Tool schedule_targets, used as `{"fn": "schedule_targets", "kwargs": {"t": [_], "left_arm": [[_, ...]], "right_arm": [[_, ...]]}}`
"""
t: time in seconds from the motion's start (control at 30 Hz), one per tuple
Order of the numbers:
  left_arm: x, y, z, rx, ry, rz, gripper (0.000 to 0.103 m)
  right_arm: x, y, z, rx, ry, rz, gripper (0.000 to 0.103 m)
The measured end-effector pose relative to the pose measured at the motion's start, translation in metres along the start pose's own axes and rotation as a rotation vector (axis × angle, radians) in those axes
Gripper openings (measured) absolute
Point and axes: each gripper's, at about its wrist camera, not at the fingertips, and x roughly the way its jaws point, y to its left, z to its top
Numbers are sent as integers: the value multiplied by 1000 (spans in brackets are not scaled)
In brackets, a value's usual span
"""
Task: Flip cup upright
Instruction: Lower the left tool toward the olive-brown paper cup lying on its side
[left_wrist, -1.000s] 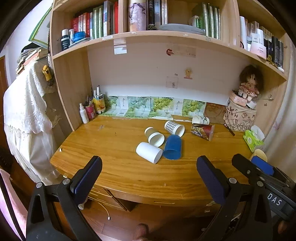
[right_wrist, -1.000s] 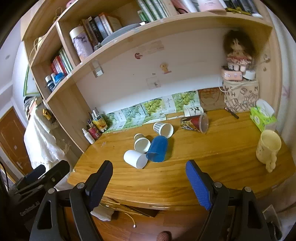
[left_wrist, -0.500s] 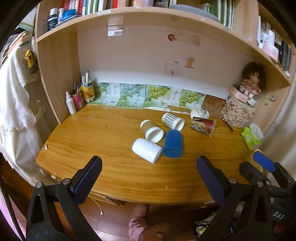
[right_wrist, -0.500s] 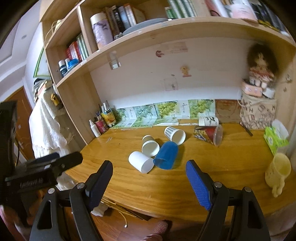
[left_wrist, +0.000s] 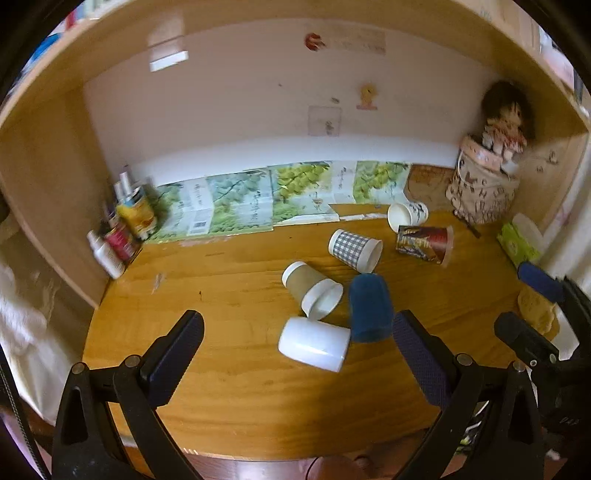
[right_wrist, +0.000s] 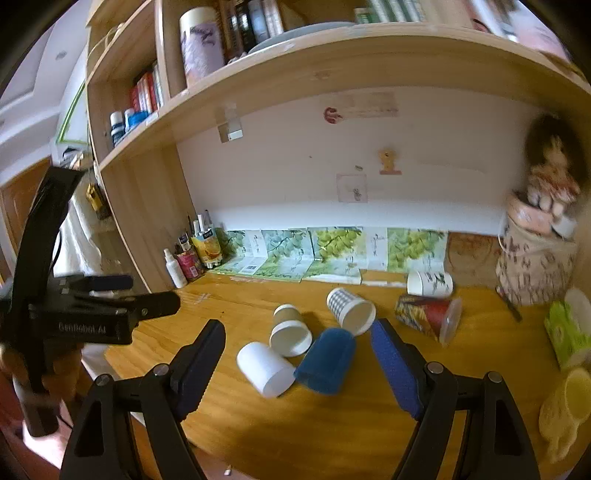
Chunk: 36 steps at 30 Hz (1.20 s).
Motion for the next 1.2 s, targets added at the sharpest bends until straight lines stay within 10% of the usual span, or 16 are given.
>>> {"fn": "schedule_targets", "kwargs": {"t": [0.63, 1.2], "left_arm": [[109, 0, 41, 561, 189, -115, 102], [172, -15, 49, 1104, 199, -239, 102]], "right_arm": [[102, 28, -7, -176, 121, -27, 82], [139, 34, -30, -221, 261, -4, 82]]}}
